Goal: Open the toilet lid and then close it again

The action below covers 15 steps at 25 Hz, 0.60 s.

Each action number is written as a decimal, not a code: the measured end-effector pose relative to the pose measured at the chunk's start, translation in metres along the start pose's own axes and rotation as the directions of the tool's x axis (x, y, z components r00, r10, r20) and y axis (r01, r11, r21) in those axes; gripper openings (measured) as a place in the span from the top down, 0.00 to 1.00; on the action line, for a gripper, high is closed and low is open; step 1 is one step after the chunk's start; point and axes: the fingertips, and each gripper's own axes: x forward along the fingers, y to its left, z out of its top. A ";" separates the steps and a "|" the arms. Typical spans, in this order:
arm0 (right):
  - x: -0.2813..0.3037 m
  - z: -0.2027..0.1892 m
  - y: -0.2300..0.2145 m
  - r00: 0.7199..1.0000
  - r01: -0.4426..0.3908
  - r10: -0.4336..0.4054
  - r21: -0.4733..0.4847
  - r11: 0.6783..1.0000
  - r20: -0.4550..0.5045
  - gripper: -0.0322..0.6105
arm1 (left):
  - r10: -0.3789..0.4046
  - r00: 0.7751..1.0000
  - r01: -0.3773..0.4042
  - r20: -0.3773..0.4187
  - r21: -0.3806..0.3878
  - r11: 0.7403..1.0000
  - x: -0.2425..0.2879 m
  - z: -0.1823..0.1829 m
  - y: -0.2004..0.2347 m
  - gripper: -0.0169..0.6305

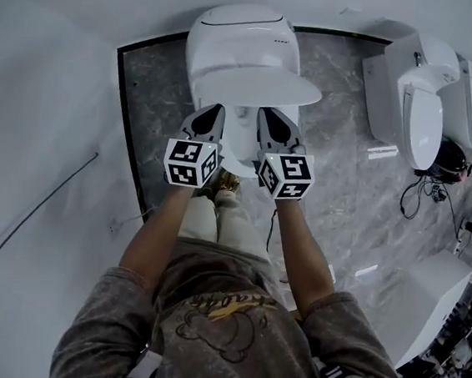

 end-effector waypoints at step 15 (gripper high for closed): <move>0.103 0.075 -0.013 0.999 0.043 -0.043 0.009 0.999 -0.007 0.91 | -0.062 0.996 0.065 -0.062 0.055 0.996 0.062 0.082 0.047 0.96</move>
